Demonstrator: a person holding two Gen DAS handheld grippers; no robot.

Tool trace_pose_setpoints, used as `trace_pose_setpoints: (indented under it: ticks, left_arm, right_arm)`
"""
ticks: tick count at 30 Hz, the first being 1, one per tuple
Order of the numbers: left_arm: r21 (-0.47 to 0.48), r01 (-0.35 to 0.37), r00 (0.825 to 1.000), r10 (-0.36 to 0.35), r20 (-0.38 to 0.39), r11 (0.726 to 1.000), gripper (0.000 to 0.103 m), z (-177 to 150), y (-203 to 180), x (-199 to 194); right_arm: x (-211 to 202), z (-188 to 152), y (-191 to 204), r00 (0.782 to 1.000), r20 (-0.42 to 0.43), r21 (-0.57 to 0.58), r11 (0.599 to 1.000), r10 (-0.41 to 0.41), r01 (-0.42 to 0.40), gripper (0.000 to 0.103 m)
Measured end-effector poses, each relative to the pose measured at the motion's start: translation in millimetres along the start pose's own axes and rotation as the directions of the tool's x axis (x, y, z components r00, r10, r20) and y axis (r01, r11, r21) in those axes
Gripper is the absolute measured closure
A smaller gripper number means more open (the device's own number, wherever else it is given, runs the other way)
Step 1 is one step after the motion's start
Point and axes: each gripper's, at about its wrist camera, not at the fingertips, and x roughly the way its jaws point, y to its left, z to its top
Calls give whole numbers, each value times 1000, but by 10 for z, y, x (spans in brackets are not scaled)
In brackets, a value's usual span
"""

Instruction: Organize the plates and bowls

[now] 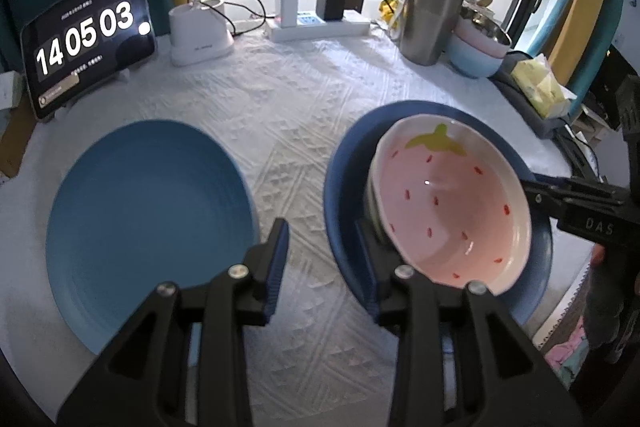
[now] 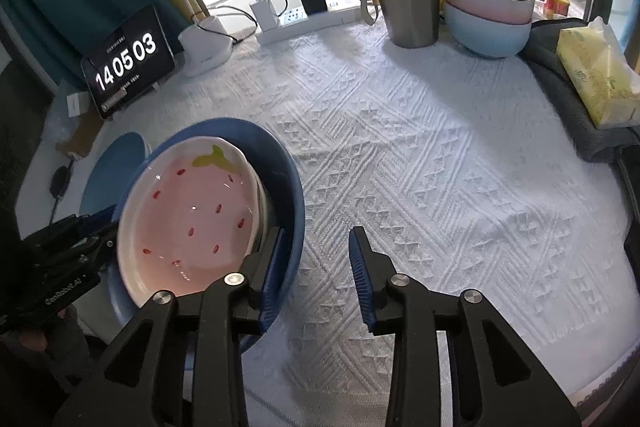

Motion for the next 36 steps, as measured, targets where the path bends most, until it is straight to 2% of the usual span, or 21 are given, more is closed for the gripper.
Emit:
trace_pose_setpoints:
  ticks: [3, 5, 6, 10, 17, 21, 25, 27, 29, 30, 32, 34, 36]
  left_arm:
    - [12, -41, 999, 40, 29, 999, 63, -25, -27, 22]
    - [-3, -76, 995, 76, 59, 997, 60, -50, -29, 30]
    - [-10, -92, 993, 92, 79, 996, 59, -65, -35, 24]
    - [-26, -113, 986, 116, 124, 993, 59, -100, -34, 20]
    - [-118, -37, 989, 53, 137, 992, 59, -128, 93, 49]
    - [-111, -37, 983, 56, 175, 993, 59, -165, 67, 35]
    - [-100, -44, 977, 63, 204, 994, 61, -190, 44, 21]
    - [-93, -53, 973, 72, 218, 994, 61, -202, 24, 13]
    - [-94, -52, 972, 72, 225, 994, 63, -207, 19, 12]
    - [-95, -48, 971, 68, 228, 994, 67, -209, 15, 12]
    - [-85, -48, 969, 67, 237, 995, 75, -220, -17, 0]
    - [-59, -64, 966, 77, 249, 996, 89, -227, -93, -6]
    - [-44, -92, 961, 101, 259, 995, 93, -228, -174, -9]
  right_arm:
    - [7, -15, 0, 998, 24, 8, 999, -52, 52, 60]
    - [18, -37, -7, 995, 42, 33, 995, -95, 94, 47]
    - [29, -69, 0, 991, 58, 45, 992, -122, 119, 45]
    - [14, -101, -8, 986, 89, 57, 989, -142, 137, 42]
    - [-8, -173, -105, 983, 155, 125, 989, -97, 77, 40]
    - [-20, -232, -108, 973, 211, 149, 987, -90, 59, 40]
    - [-7, -246, -155, 973, 223, 179, 984, -59, 19, 41]
    - [-2, -248, -144, 972, 229, 178, 984, -53, 11, 44]
    - [-16, -247, -102, 969, 241, 165, 986, -53, 13, 52]
    - [-18, -249, -86, 969, 243, 162, 987, -52, 12, 55]
    - [-29, -249, -14, 966, 252, 141, 990, -56, 21, 67]
    - [-37, -252, 64, 963, 262, 118, 993, -62, 32, 77]
    - [-38, -256, 113, 961, 269, 104, 994, -60, 33, 88]
